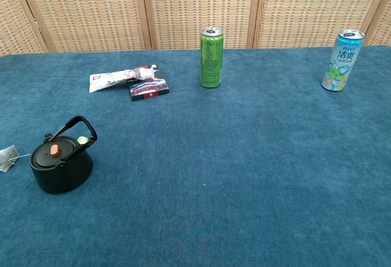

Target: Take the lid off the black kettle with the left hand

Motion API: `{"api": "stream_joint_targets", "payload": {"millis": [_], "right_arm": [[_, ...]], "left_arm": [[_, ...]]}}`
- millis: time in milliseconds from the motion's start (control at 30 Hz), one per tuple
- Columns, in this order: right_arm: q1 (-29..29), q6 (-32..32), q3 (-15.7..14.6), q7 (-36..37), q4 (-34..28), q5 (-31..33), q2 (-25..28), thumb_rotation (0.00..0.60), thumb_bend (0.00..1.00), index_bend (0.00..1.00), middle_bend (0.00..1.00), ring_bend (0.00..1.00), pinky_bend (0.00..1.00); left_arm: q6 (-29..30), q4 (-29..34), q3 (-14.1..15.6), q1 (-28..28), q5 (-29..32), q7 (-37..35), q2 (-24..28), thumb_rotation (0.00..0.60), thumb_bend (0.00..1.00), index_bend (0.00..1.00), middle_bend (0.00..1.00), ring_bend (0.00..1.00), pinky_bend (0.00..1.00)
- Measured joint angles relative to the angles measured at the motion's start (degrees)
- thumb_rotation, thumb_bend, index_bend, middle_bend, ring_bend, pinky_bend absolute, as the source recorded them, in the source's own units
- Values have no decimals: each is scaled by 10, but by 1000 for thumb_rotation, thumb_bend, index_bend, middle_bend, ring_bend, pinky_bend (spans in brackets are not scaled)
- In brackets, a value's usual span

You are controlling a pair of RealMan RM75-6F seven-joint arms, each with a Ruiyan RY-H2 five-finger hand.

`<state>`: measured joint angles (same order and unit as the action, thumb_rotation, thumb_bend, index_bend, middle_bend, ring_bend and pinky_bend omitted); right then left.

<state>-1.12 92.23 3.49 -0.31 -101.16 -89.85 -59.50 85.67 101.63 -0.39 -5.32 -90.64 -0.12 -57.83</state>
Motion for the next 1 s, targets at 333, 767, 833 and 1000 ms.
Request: {"api": "stream_joint_targets", "payload": {"millis": [333, 767, 833, 1000], "right_arm": [[1, -3, 0, 3, 2, 3, 0, 600, 0, 0, 0, 0, 0], [6, -14, 11, -8, 1, 30, -4, 600, 0, 0, 0, 0, 0], [8, -15, 14, -15, 2, 37, -6, 600, 0, 0, 0, 0, 0], [9, -18, 21, -23, 4, 53, -10, 600, 0, 0, 0, 0, 0]], "left_arm": [[-8, -2, -1, -3, 8, 6, -4, 600, 152, 0, 0, 0, 0], [-103, -83, -22, -99, -27, 0, -6, 600, 150, 326, 0, 0, 0], [-125, -127, -21, -133, -68, -33, -8, 600, 150, 390, 0, 0, 0], [-187, -211, -9, -215, -140, -98, -18, 600, 198, 444, 0, 0, 0]]}}
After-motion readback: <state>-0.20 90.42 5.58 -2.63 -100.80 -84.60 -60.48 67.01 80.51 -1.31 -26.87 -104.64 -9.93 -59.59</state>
